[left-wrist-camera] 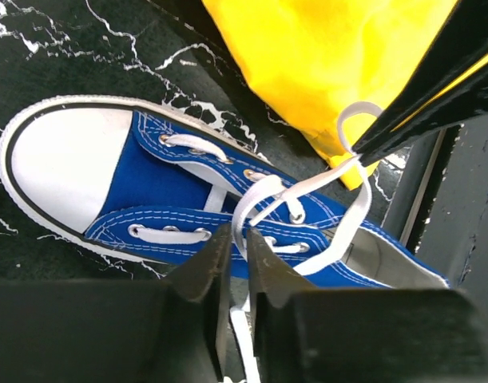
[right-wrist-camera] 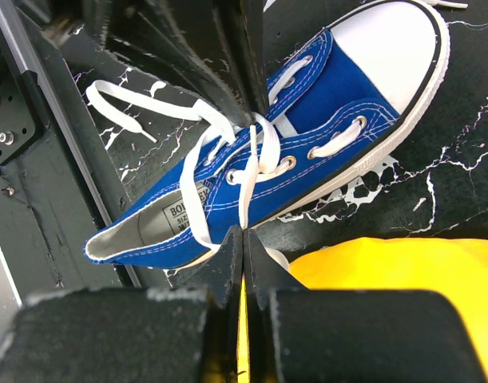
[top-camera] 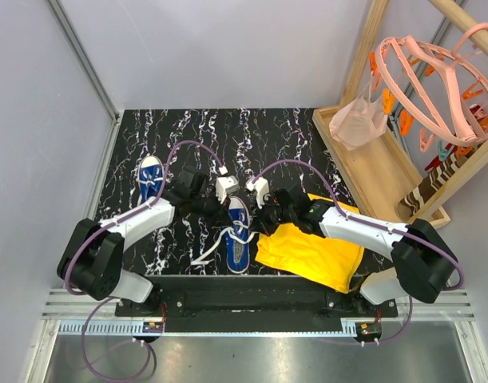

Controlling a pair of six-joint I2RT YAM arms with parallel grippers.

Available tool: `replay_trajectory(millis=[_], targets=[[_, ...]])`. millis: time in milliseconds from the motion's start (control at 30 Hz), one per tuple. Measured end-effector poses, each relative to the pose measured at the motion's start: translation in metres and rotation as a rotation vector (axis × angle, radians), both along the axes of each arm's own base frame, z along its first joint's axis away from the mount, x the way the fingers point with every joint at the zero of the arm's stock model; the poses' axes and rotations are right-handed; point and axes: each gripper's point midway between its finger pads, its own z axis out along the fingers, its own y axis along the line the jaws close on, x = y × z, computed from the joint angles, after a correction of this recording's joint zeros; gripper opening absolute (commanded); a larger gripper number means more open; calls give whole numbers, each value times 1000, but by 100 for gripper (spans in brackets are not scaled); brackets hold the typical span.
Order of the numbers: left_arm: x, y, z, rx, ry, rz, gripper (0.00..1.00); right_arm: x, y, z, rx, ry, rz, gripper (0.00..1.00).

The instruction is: Tie the shoes

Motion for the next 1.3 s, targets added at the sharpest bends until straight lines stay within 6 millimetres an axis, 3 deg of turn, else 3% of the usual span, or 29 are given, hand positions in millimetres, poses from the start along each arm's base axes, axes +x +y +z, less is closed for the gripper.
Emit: replay_trajectory(millis=[67, 100, 667, 867, 1300], targets=[[0, 0, -2, 4, 8, 0, 7, 0, 0, 0, -1, 0, -1, 0], [0, 0, -3, 5, 10, 0, 0, 0, 0, 0, -1, -1, -1, 0], [7, -5, 20, -33, -18, 23, 0, 4, -1, -1, -6, -14, -16, 0], [4, -5, 26, -40, -16, 31, 0, 7, 3, -13, -16, 14, -34, 0], [0, -3, 35, -50, -21, 38, 0, 8, 35, -3, 37, -10, -21, 0]])
